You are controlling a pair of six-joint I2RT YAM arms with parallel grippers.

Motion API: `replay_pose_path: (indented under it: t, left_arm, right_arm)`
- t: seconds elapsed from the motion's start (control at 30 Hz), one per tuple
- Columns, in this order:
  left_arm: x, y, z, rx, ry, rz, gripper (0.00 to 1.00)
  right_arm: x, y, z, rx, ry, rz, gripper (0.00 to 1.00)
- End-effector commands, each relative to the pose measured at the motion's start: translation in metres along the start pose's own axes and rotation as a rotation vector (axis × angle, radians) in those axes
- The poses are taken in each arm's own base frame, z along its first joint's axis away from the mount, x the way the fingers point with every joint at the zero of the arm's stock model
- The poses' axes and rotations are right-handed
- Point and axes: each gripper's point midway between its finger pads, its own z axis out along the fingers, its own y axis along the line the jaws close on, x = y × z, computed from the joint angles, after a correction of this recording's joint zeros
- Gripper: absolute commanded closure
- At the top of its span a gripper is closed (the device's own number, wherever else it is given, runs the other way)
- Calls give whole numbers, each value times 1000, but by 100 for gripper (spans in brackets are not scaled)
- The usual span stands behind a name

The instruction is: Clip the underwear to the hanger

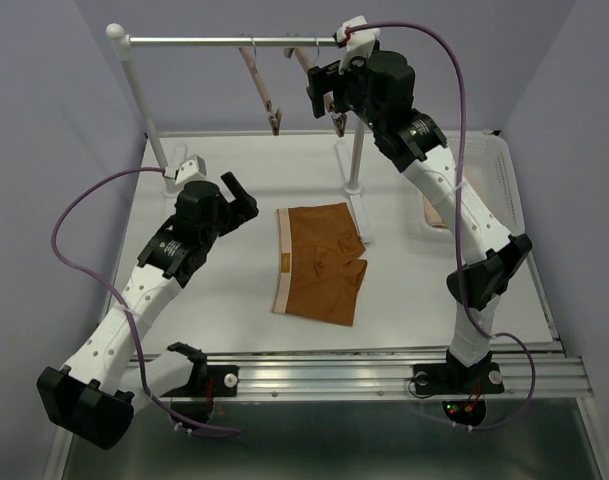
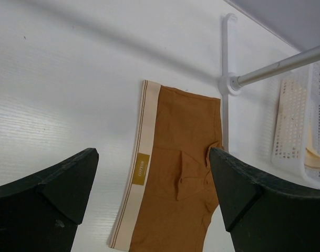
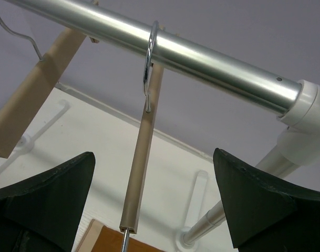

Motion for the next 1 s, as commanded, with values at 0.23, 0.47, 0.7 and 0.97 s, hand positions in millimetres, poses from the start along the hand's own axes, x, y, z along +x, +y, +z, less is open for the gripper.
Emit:
replay_pose_path:
  t: [0.23,0.47,0.7,0.97]
  left_arm:
    - [-22,-17,8,25,-50,4,1]
    - [-24,-18,11,23,-56,-5,1]
    - [-26,-20,14,19,-61,-10,1]
    - [-27,-21,16,16,-66,-15,1]
  right_arm:
    - [-14,-9,4,8,-44,-24,7]
    - [1,-6,19,-17,-17,-28,16]
    - [10,-1,27,-53,-6,-26,42]
    - [1,0,28,-65,-36,-38,77]
